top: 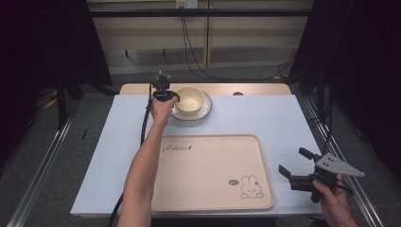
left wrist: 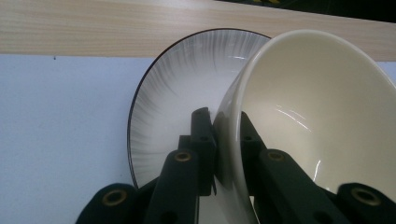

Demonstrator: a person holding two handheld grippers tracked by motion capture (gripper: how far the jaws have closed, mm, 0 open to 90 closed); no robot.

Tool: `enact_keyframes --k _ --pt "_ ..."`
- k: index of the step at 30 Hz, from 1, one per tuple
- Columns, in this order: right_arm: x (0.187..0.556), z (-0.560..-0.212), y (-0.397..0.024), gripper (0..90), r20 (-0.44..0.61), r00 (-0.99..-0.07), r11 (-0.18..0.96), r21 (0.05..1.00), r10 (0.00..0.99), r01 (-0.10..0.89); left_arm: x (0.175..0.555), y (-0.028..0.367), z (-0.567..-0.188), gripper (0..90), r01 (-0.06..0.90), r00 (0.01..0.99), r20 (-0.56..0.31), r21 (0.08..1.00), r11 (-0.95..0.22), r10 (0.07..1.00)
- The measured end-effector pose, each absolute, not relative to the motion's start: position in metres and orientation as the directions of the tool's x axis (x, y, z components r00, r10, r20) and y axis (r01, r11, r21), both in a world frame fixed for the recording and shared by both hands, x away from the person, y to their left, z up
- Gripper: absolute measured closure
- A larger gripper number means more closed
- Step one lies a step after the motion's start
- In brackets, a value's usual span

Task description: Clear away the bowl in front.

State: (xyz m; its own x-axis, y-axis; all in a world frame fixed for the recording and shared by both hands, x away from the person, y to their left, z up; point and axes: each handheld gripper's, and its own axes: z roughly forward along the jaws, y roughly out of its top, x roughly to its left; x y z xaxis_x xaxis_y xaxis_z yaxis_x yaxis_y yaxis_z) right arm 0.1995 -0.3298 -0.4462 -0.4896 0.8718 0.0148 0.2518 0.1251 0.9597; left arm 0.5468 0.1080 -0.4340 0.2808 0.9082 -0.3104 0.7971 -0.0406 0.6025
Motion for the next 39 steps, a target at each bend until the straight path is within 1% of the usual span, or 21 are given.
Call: enact_keyframes --k 10,12,18,26,29,39 --pt "0.2 -0.447 -0.329 1.3 0.007 -0.474 0.12 0.964 0.881 0.238 0.542 0.116 -0.422 82.5 0.784 0.292 -0.315 0.62 -0.037 0.903" --pt "0.2 -0.447 -0.329 1.3 0.006 -0.48 0.122 0.964 0.877 0.234 0.539 0.119 -0.417 82.5 0.779 0.309 -0.308 0.625 -0.053 0.9" --pt "0.199 -0.447 -0.329 1.3 0.011 -0.481 0.116 0.965 0.877 0.234 0.533 0.121 -0.41 82.6 0.772 0.317 -0.323 0.635 -0.044 0.892" --pt "0.199 -0.447 -0.33 1.3 0.002 -0.477 0.12 0.967 0.879 0.226 0.521 0.124 -0.401 82.6 0.761 0.361 -0.316 0.644 -0.081 0.878" --pt "0.199 -0.447 -0.329 1.2 0.005 -0.476 0.117 0.967 0.879 0.226 0.519 0.124 -0.399 82.6 0.76 0.356 -0.322 0.646 -0.072 0.877" --pt "0.199 -0.447 -0.329 1.1 0.001 -0.47 0.117 0.968 0.883 0.223 0.504 0.117 -0.395 82.6 0.748 0.425 -0.333 0.653 -0.119 0.842"
